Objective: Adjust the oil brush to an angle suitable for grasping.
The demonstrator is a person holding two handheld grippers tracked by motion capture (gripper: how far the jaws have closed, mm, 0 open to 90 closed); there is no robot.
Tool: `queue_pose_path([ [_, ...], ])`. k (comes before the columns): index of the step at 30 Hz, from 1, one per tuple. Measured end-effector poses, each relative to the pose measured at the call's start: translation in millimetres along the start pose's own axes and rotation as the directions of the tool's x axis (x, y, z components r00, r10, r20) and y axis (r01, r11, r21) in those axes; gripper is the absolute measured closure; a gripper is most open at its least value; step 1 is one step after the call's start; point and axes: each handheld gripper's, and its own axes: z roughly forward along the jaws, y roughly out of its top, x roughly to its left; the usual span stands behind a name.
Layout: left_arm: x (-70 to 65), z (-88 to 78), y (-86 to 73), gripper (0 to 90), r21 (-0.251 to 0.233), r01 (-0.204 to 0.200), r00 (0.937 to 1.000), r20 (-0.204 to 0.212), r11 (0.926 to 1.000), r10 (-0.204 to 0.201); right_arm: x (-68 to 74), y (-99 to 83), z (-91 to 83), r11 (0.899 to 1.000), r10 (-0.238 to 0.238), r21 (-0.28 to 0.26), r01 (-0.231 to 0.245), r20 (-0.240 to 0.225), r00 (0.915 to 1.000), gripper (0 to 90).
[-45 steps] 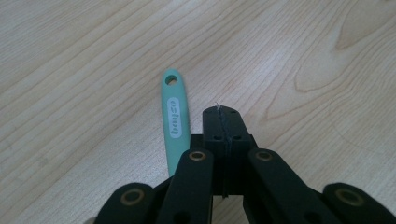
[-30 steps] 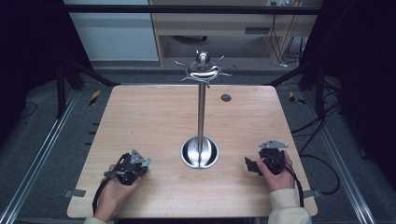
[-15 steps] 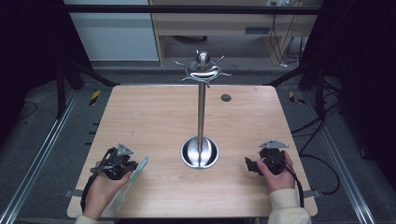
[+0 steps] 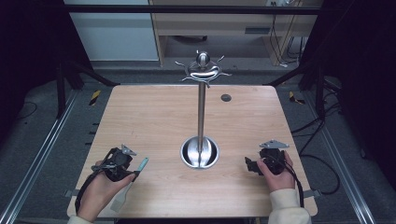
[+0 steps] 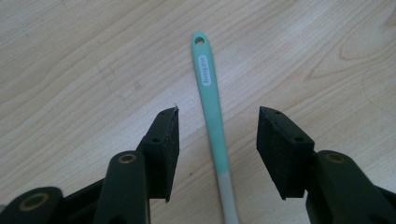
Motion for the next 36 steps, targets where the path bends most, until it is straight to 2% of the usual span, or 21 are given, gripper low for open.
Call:
queue_pose_path([
  [4,-0.1,5.4,-3.6,55.3,0.058,-0.005,0.9996,0.028,0.9983,0.003,0.5,0.0,0.2,1.0,-0.001,0.002,0.001,-0.002,1.0,8.1],
  [7,-1.0,12.2,-5.5,55.7,0.113,-0.023,0.9991,0.039,0.9934,0.018,0.5,-0.2,0.1,1.0,0.0,0.002,0.0,-0.001,1.0,8.1],
  [14,0.4,20.4,-7.3,59.7,0.169,-0.02,0.9978,0.065,0.9855,0.009,0.4,-0.1,0.1,1.0,-0.001,0.001,0.001,0.002,1.0,8.3],
  [19,2.8,24.1,-8.0,62.9,0.198,-0.003,0.9975,0.07,0.9802,-0.011,0.5,-0.1,-0.2,1.0,0.001,0.001,-0.001,0.001,1.0,8.3],
  [22,4.0,26.1,-7.8,65.3,0.215,-0.009,0.997,0.076,0.9766,-0.008,0.5,-0.1,-0.1,1.0,0.001,0.002,-0.001,0.001,1.0,8.3],
  [27,4.7,29.0,-8.1,68.7,0.235,0.003,0.996,0.086,0.9721,-0.024,0.5,-0.1,-0.2,1.0,0.001,0.001,-0.001,0.001,1.0,8.3],
  [33,6.4,31.3,-7.5,70.5,0.24,0.015,0.9957,0.085,0.9707,-0.036,0.2,0.0,-0.4,1.0,0.001,-0.001,-0.001,0.001,1.0,8.3],
  [36,6.5,32.3,-5.8,71.9,0.244,0.007,0.9958,0.087,0.9698,-0.029,0.2,0.0,-0.3,1.0,0.0,-0.001,0.0,0.0,1.0,8.3],
])
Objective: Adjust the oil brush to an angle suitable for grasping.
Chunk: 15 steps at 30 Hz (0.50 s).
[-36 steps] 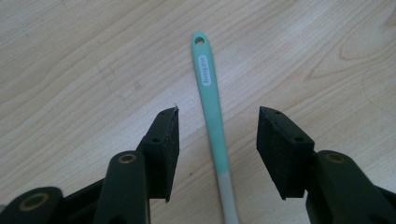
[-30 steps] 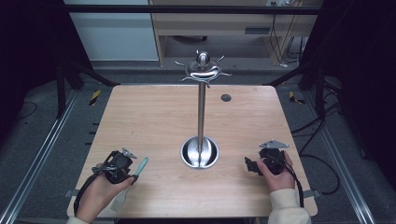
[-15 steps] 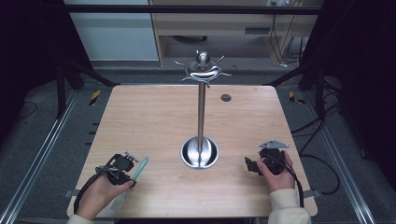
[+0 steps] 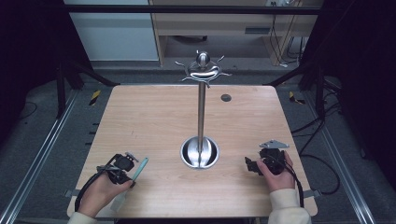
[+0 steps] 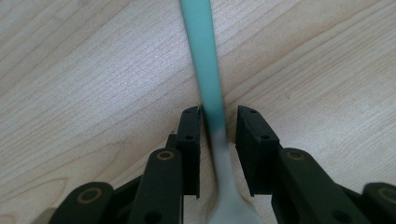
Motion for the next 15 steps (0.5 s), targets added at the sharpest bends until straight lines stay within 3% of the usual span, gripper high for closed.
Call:
queue_pose_path([
  [8,-3.4,0.5,1.2,77.4,0.005,0.005,0.9994,-0.033,1.0,-0.005,-0.1,0.0,0.0,1.0,0.001,0.0,-0.001,0.001,1.0,8.2],
  [15,-11.6,0.9,0.9,81.3,-0.011,-0.038,0.9973,-0.064,0.9992,0.037,-0.1,0.0,-0.2,1.0,0.0,0.002,0.0,0.001,1.0,8.2],
])
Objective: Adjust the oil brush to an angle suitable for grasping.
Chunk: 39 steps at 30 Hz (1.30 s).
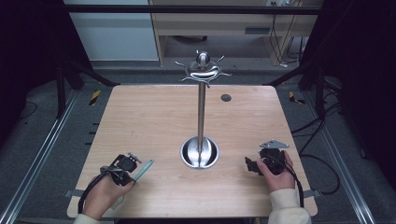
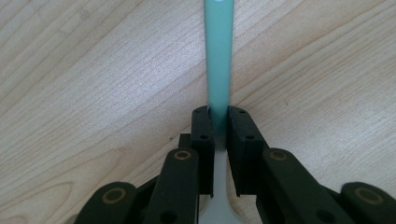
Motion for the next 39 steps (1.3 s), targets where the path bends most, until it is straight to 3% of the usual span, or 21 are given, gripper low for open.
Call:
queue_pose_path([
  [7,-0.8,-2.2,-1.1,81.6,-0.018,-0.041,0.9992,0.001,0.999,0.041,-0.5,0.1,0.2,1.0,0.0,-0.002,0.0,0.001,1.0,8.2],
  [11,1.5,-10.7,-0.4,81.6,-0.061,-0.04,0.999,0.017,0.9973,0.041,-0.5,0.2,0.0,1.0,0.002,-0.001,-0.002,-0.001,1.0,8.2],
  [19,7.7,-29.8,0.4,81.6,-0.159,-0.033,0.9988,0.031,0.9868,0.038,-0.4,0.1,0.3,1.0,-0.002,-0.002,0.002,0.004,1.0,8.2],
  [22,8.7,-38.4,0.5,81.6,-0.204,-0.041,0.9985,0.027,0.978,0.048,-0.1,0.1,0.5,1.0,-0.002,-0.002,0.002,0.005,1.0,8.2],
  [30,7.9,-56.4,-0.5,81.7,-0.326,-0.042,0.9974,0.042,0.9444,0.059,-0.6,-0.6,1.0,1.0,-0.004,0.006,0.004,0.005,1.0,8.2],
  [37,7.8,-64.2,-0.3,81.7,-0.387,-0.038,0.9969,0.049,0.9211,0.062,-0.8,-0.7,1.3,1.0,0.003,0.005,-0.003,0.008,1.0,8.2],
  [39,8.3,-66.8,0.1,81.7,-0.411,-0.028,0.9969,0.055,0.9113,0.056,-0.7,-0.7,1.5,1.0,0.0,0.006,0.0,0.008,1.0,8.2],
])
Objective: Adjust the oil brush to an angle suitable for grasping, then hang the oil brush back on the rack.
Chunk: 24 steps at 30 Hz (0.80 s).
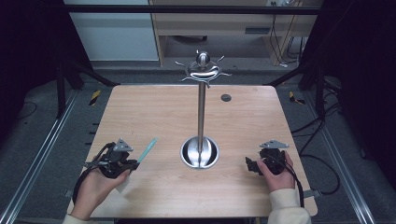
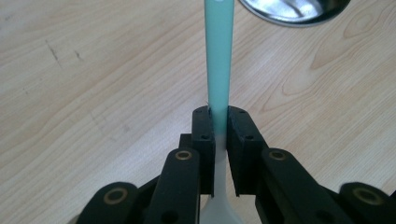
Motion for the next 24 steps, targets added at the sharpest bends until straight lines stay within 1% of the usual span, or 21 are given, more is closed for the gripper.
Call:
queue_pose_path([
  [1,0.6,-1.5,0.8,81.7,-0.007,-0.005,1.0,-0.006,1.0,0.005,-0.1,0.0,0.2,1.0,-0.003,-0.001,0.003,0.0,1.0,8.2],
  [3,0.3,-3.4,2.2,81.7,-0.03,0.002,1.0,-0.007,0.9996,-0.002,0.0,0.0,0.3,1.0,-0.001,0.0,0.001,0.001,1.0,8.2],
  [6,-0.2,-6.6,5.2,81.7,-0.041,-0.009,0.9999,-0.011,0.9991,0.008,-0.1,-0.2,0.3,1.0,-0.001,0.0,0.001,0.0,1.0,8.2],
  [11,-2.5,-14.8,10.6,81.7,-0.079,-0.022,0.9997,-0.014,0.9966,0.02,0.0,-0.1,-0.4,1.0,-0.002,-0.001,0.002,-0.003,1.0,8.2],
  [15,-5.4,-22.7,14.2,81.7,-0.123,-0.023,0.9996,-0.018,0.9922,0.021,0.0,-0.2,-0.4,1.0,-0.003,-0.001,0.003,-0.004,1.0,8.1],
  [16,-5.5,-24.3,14.9,81.7,-0.133,-0.028,0.9994,-0.024,0.9907,0.025,0.0,-0.2,-0.5,1.0,-0.003,-0.002,0.003,-0.003,1.0,8.1],
  [17,-5.7,-25.1,15.4,81.7,-0.138,-0.026,0.9995,-0.02,0.9901,0.023,0.1,-0.2,-0.6,1.0,-0.003,-0.002,0.003,-0.004,1.0,8.2],
  [18,-5.5,-26.7,16.2,81.7,-0.143,-0.034,0.9993,-0.022,0.9892,0.031,0.1,-0.2,-0.5,1.0,-0.004,-0.003,0.004,-0.002,1.0,8.1],
  [24,-7.6,-31.2,18.3,81.7,-0.177,-0.032,0.9993,-0.022,0.9836,0.029,0.6,0.3,-0.6,1.0,-0.001,-0.003,0.001,-0.001,1.0,8.2],
])
